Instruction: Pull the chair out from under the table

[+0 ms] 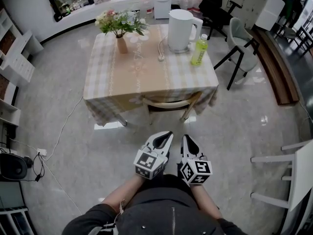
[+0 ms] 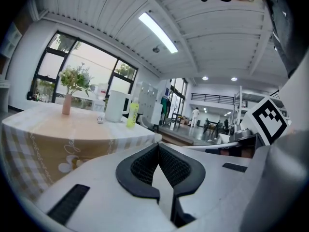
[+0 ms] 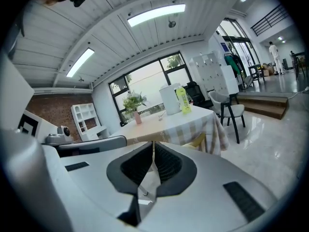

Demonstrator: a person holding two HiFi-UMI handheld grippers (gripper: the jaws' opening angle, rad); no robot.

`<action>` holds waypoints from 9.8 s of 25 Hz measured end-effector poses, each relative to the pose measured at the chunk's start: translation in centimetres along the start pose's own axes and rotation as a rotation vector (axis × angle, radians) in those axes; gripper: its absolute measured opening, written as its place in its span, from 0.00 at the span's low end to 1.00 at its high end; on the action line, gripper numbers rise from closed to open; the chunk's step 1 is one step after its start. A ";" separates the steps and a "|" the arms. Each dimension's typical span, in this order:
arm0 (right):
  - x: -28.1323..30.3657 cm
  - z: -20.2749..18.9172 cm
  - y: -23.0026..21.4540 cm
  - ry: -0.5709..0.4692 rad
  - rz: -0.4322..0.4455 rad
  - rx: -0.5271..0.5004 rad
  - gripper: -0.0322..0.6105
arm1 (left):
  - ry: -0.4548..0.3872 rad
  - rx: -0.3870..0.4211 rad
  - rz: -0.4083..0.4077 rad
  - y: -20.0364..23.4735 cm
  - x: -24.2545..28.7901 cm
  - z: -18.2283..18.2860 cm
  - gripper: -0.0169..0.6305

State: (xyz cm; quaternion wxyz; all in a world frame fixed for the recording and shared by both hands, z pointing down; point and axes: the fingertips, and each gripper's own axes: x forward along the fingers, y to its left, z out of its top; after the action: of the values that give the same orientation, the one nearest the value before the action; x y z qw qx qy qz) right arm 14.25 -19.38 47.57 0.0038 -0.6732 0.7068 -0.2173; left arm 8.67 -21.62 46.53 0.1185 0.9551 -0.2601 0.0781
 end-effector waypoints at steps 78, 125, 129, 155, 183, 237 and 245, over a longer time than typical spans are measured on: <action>24.8 -12.2 -9.9 0.911 0.883 -1.406 0.35 | 0.936 0.736 -0.527 16.6 18.2 -16.0 0.37; 24.0 -16.1 -11.3 0.971 0.910 -1.514 0.26 | 1.041 0.788 -0.552 15.6 17.5 -19.5 0.27; 23.3 -16.5 -11.2 0.978 0.906 -1.517 0.26 | 1.043 0.782 -0.550 15.0 17.1 -19.7 0.27; 17.3 -18.6 -10.5 0.989 0.903 -1.506 0.26 | 1.080 0.786 -0.550 10.2 13.5 -21.6 0.27; 11.0 -21.1 -9.6 1.008 0.911 -1.502 0.26 | 1.101 0.797 -0.532 5.3 9.3 -23.7 0.27; -2.5 -26.1 -7.7 1.022 0.888 -1.521 0.26 | 1.123 0.821 -0.504 -5.7 0.6 -27.7 0.27; -3.7 -26.5 -7.6 1.013 0.895 -1.521 0.26 | 1.129 0.823 -0.489 -6.7 0.0 -28.1 0.27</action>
State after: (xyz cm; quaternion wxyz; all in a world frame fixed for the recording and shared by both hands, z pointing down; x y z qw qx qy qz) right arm 13.91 -7.83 72.88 -0.6440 0.0003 0.7632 0.0516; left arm 9.67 -8.57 72.26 -0.1194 0.7676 0.1109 0.6199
